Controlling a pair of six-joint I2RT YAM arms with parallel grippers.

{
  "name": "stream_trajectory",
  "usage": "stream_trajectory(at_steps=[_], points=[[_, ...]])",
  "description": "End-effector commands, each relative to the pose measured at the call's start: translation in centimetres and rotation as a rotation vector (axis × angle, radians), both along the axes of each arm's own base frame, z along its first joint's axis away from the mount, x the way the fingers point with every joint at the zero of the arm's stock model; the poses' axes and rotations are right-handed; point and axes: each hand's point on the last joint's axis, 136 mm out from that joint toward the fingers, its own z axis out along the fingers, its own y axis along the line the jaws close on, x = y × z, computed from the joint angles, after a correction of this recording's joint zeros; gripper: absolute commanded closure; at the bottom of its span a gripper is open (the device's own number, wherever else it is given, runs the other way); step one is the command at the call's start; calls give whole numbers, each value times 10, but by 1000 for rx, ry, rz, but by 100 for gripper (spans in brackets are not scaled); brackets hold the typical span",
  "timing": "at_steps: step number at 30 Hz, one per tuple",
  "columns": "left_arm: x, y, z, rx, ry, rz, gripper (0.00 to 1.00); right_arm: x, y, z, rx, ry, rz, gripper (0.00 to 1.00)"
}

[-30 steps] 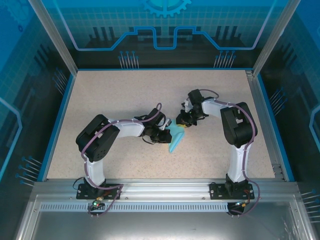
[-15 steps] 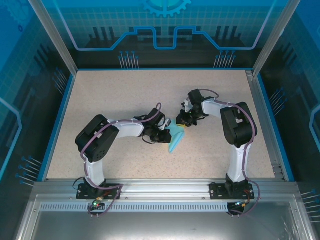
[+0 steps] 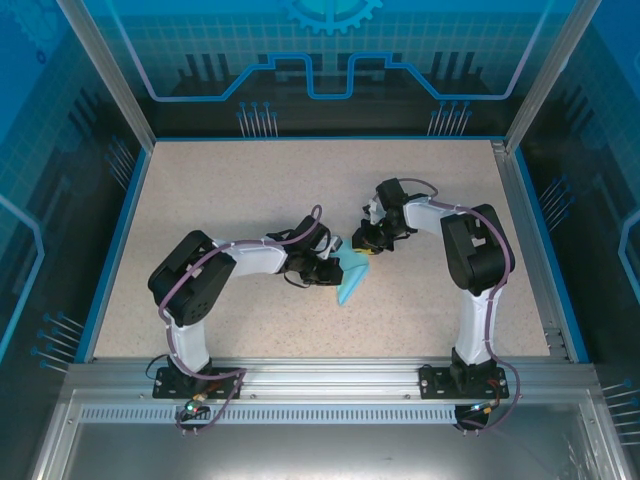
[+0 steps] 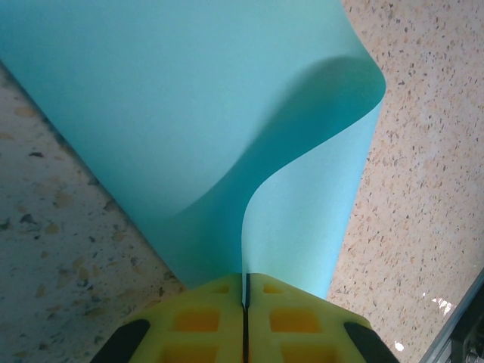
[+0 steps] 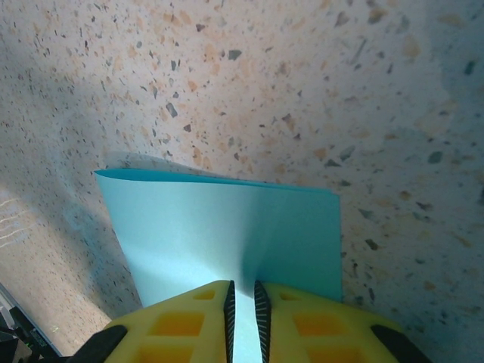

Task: Fold a paper plane with a square sheet of paper (pick it up from the middle)
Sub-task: Third fold the triangle at the center of the table.

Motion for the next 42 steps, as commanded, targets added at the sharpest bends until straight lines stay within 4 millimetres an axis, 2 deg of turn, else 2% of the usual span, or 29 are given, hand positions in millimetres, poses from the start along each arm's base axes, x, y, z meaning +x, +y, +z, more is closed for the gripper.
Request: stream_trajectory(at_steps=[1, 10, 13, 16, 20, 23, 27, 30, 33, 36, 39, 42], points=[[-3, 3, -12, 18, 34, 11, 91, -11, -7, -19, -68, 52, 12, 81], [-8, 10, -28, 58, 59, 22, 91, -11, -7, -17, -63, 50, 7, 79], [-9, 11, -28, 62, 56, 15, 92, -8, -3, -7, -39, 35, 6, 78], [-9, 11, -28, 65, 56, 14, 92, -1, -3, 16, -12, -16, -3, 77], [-8, 9, -26, 56, 57, 15, 92, 10, -6, 62, 62, -114, -43, 76], [-7, 9, -25, 54, 51, 11, 92, 8, -11, 87, 99, -177, -83, 77], [-7, 8, -24, 52, 51, 9, 92, -14, -12, 96, 156, -198, -123, 87], [-7, 8, -25, 52, 53, 5, 92, -44, -4, 91, 208, -198, -128, 92], [-8, 8, -25, 53, 54, -1, 92, -81, 1, 73, 210, -164, -124, 94], [-10, 8, -26, 55, 58, -3, 91, -110, 15, 65, 250, -145, -103, 93], [-10, 9, -26, 53, 58, -6, 91, -131, 28, 58, 222, -133, -60, 92], [-10, 7, -26, 50, 60, -9, 91, -142, 40, 52, 216, -103, -22, 91]])
